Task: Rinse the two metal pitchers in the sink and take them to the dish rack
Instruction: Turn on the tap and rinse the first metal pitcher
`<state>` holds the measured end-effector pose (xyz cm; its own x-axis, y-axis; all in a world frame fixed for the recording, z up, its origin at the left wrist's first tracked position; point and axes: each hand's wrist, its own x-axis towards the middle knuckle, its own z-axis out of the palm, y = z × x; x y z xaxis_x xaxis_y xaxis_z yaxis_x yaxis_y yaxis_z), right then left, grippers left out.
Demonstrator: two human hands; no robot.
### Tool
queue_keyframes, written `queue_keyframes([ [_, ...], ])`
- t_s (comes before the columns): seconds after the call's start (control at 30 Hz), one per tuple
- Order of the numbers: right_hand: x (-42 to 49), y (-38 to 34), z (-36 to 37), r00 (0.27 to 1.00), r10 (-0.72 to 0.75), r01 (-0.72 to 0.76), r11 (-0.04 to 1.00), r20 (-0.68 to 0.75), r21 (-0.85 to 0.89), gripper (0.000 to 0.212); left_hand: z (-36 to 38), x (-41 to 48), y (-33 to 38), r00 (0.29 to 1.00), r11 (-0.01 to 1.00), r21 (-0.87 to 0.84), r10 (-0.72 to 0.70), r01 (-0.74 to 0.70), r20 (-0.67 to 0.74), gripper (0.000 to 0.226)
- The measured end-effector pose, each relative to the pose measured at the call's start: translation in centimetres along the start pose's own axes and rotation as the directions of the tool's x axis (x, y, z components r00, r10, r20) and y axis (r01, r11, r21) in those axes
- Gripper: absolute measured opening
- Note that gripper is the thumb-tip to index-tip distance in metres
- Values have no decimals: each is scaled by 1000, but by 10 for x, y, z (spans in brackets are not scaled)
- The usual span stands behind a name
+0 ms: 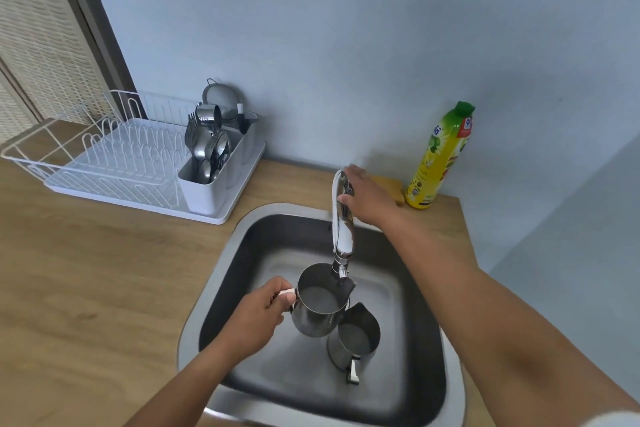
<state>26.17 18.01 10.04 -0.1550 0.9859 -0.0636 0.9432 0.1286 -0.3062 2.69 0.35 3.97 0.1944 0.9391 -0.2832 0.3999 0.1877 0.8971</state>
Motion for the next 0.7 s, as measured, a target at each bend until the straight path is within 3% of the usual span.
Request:
queue_keyframes([
  [0.33,6,5,5,993,-109,93,966,-55,-241,55,4,0,3,1000,1000,-25,-6,6,-3,14],
  [0.7,8,-1,-12,996,-78,67,978,-51,-198,42,5,2,4,1000,999,-34,-10,10,3,13],
])
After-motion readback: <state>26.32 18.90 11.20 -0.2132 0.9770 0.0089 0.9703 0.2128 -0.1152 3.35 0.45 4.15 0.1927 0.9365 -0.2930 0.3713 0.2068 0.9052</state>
